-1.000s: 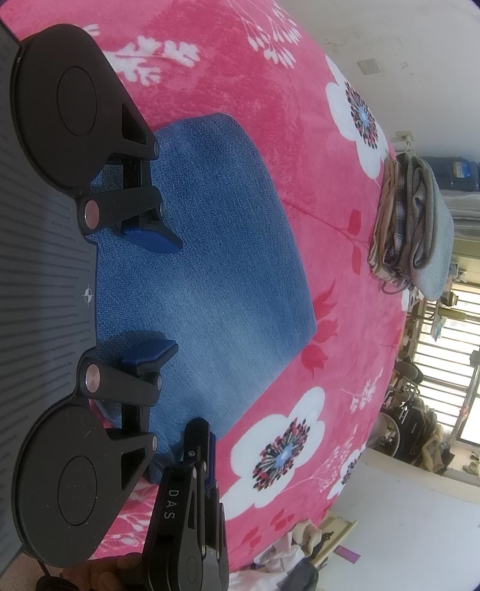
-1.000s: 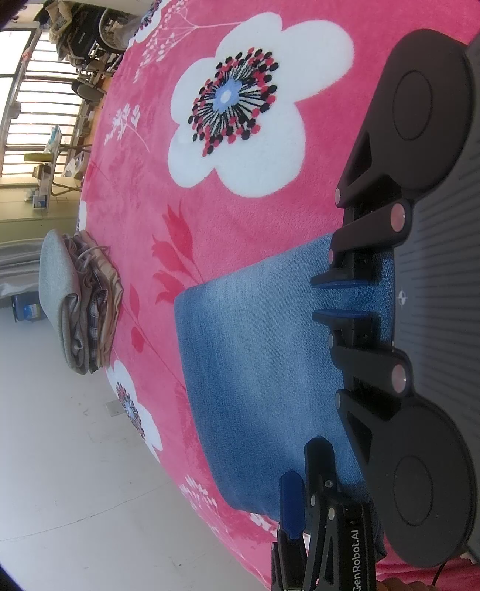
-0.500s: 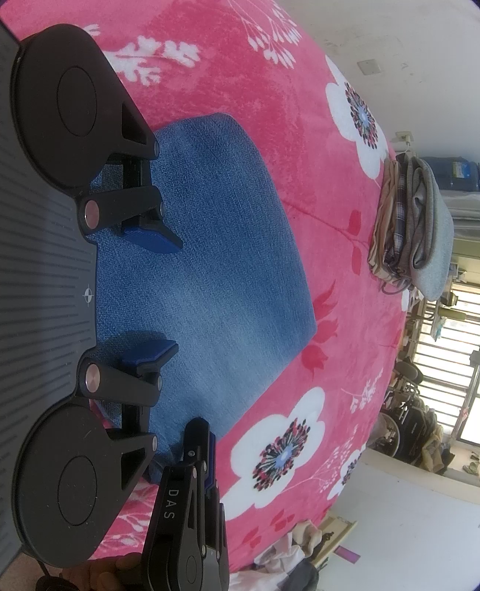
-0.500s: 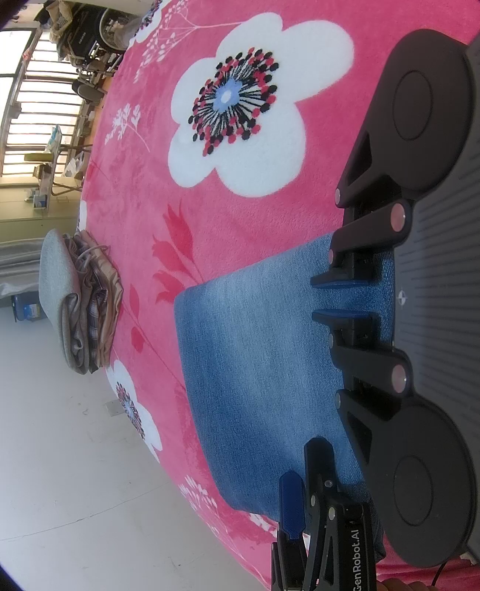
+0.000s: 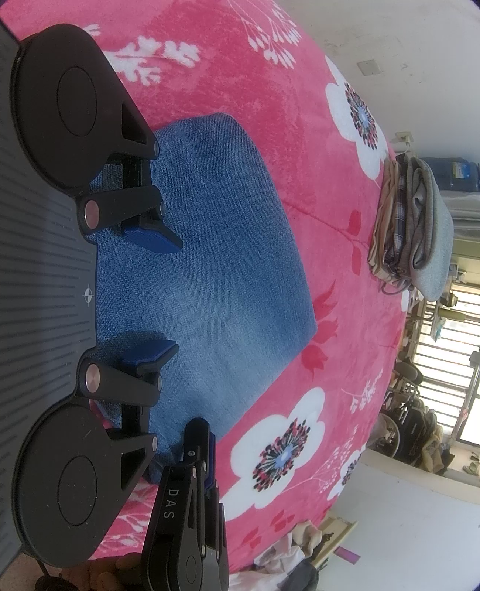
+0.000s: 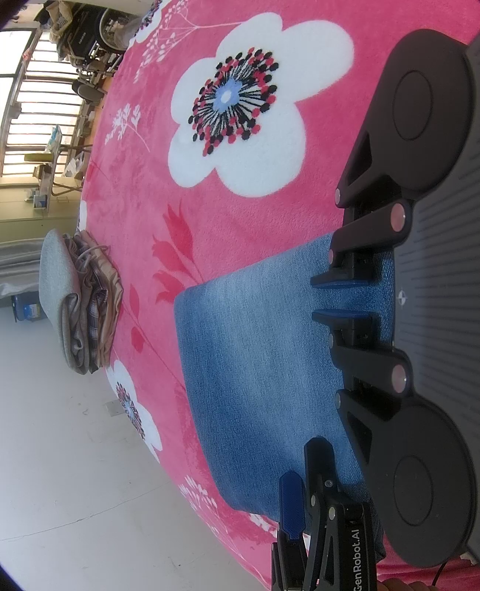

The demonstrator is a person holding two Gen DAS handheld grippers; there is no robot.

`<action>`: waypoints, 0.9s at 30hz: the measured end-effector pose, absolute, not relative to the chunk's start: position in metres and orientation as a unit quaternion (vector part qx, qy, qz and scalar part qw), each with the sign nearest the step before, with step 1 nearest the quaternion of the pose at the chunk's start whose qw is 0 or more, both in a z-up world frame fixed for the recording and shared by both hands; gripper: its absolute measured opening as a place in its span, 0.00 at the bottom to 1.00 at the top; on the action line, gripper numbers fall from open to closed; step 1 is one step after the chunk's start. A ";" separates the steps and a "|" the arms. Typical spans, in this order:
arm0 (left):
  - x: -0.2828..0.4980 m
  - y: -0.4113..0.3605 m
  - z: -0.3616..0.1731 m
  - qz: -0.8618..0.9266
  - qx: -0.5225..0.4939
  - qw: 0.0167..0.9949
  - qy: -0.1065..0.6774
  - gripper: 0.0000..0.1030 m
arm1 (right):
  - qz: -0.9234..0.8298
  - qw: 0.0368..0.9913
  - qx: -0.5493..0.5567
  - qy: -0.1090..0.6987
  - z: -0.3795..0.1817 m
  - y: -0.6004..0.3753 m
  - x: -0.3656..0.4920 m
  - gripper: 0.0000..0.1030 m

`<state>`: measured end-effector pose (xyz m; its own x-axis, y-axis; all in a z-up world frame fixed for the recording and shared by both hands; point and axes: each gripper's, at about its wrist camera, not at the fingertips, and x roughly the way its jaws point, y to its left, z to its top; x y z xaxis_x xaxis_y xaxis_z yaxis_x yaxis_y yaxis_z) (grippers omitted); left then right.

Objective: Fold clothes

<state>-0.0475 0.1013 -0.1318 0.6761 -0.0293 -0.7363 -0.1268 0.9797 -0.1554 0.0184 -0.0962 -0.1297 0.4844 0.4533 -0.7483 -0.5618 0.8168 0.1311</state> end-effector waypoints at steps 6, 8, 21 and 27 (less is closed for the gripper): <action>-0.047 0.101 -0.132 0.027 -0.098 0.910 0.403 0.51 | 0.294 0.859 -0.067 0.414 -0.130 -0.095 0.019 0.12; -0.047 0.101 -0.132 0.028 -0.097 0.909 0.404 0.51 | 0.294 0.859 -0.067 0.413 -0.130 -0.095 0.019 0.12; -0.043 0.095 -0.129 0.039 -0.087 0.902 0.421 0.52 | 0.296 0.859 -0.064 0.412 -0.131 -0.096 0.019 0.12; -0.041 0.093 -0.129 0.045 -0.083 0.899 0.427 0.52 | 0.295 0.860 -0.066 0.412 -0.131 -0.096 0.018 0.12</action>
